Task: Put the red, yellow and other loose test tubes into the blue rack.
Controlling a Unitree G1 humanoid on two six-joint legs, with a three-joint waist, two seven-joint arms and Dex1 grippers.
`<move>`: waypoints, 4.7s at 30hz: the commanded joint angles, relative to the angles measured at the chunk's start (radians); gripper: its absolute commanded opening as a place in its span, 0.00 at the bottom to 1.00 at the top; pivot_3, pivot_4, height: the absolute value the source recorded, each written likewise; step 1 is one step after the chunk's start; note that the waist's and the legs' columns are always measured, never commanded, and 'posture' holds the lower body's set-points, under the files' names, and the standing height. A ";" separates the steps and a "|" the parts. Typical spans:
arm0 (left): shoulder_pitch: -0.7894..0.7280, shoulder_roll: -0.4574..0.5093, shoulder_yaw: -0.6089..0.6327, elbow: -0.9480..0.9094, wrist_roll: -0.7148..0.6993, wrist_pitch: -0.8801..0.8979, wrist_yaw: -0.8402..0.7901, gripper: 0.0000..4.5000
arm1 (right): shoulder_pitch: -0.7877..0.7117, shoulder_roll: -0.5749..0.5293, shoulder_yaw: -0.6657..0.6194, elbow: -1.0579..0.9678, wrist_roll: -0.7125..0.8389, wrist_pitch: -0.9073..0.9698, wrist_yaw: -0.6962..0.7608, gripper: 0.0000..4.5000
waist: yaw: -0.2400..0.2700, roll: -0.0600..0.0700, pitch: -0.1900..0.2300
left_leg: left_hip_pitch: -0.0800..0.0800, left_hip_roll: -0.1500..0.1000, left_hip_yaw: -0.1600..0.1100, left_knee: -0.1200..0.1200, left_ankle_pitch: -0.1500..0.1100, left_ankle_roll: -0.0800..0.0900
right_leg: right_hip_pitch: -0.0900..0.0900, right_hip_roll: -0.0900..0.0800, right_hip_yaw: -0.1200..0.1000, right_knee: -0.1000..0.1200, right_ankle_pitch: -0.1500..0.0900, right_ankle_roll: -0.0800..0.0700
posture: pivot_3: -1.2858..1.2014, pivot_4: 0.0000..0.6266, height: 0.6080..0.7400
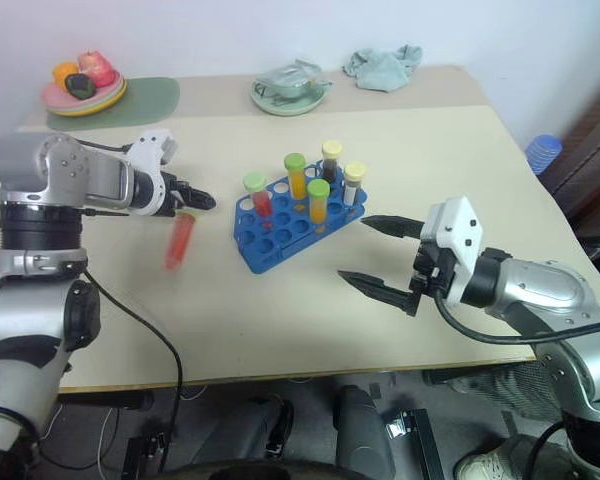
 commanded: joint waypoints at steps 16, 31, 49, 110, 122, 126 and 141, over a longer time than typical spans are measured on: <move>-0.151 -0.059 0.023 0.317 0.159 -0.014 0.085 0.98 | 0.057 -0.009 -0.078 -0.089 0.017 0.002 -0.048 0.96 | -0.002 0.000 0.000 | 0.000 0.000 0.000 0.000 0.000 0.000 | -0.001 0.000 0.000 0.000 0.000 0.000 | 0.52 0.24 1.00; -0.172 -0.112 -0.016 0.512 0.256 -0.172 0.046 0.60 | 0.084 -0.016 -0.105 -0.123 0.040 0.021 -0.081 0.96 | 0.000 0.001 -0.001 | 0.001 0.000 0.001 0.000 0.000 0.000 | 0.001 0.000 0.000 0.001 0.000 0.000 | 0.52 0.24 1.00; 0.366 0.186 0.048 -0.563 -0.207 -0.442 -0.670 0.37 | 0.025 0.010 -0.042 -0.061 0.015 0.001 -0.066 0.96 | -0.004 0.001 -0.001 | 0.001 0.000 0.001 0.000 0.000 0.000 | 0.000 -0.001 0.001 0.000 0.000 0.000 | 0.52 0.24 1.00; 0.500 -0.276 -0.143 -0.132 0.063 -1.463 -0.816 0.37 | 0.464 0.041 -0.367 -0.323 0.112 0.040 -0.249 0.96 | 0.024 0.001 -0.003 | 0.016 0.000 0.001 -0.002 -0.003 0.005 | 0.019 -0.001 0.000 -0.006 -0.001 0.002 | 0.52 0.24 1.00; 0.477 -0.277 -0.137 -0.142 0.042 -1.391 -0.815 0.56 | 0.443 0.028 -0.358 -0.322 0.128 0.043 -0.273 0.96 | 0.026 0.001 -0.003 | 0.015 0.000 0.001 -0.002 -0.004 0.007 | 0.019 -0.001 0.000 -0.009 -0.001 0.002 | 0.52 0.24 1.00; 0.481 -0.274 -0.121 -0.173 0.040 -1.389 -0.793 0.98 | 0.436 0.028 -0.349 -0.318 0.128 0.042 -0.276 0.96 | 0.025 0.001 -0.003 | 0.015 0.000 0.001 -0.003 -0.004 0.007 | 0.019 -0.001 0.000 -0.009 -0.001 0.002 | 0.52 0.24 1.00; 0.779 0.017 0.099 -0.334 -0.043 -1.364 -0.828 0.98 | 0.461 0.130 -0.227 -0.119 -0.124 -0.095 -0.261 0.96 | 0.028 0.002 -0.003 | 0.016 0.001 0.001 -0.005 -0.005 0.007 | 0.019 0.000 0.001 -0.010 -0.002 0.002 | 0.52 0.24 1.00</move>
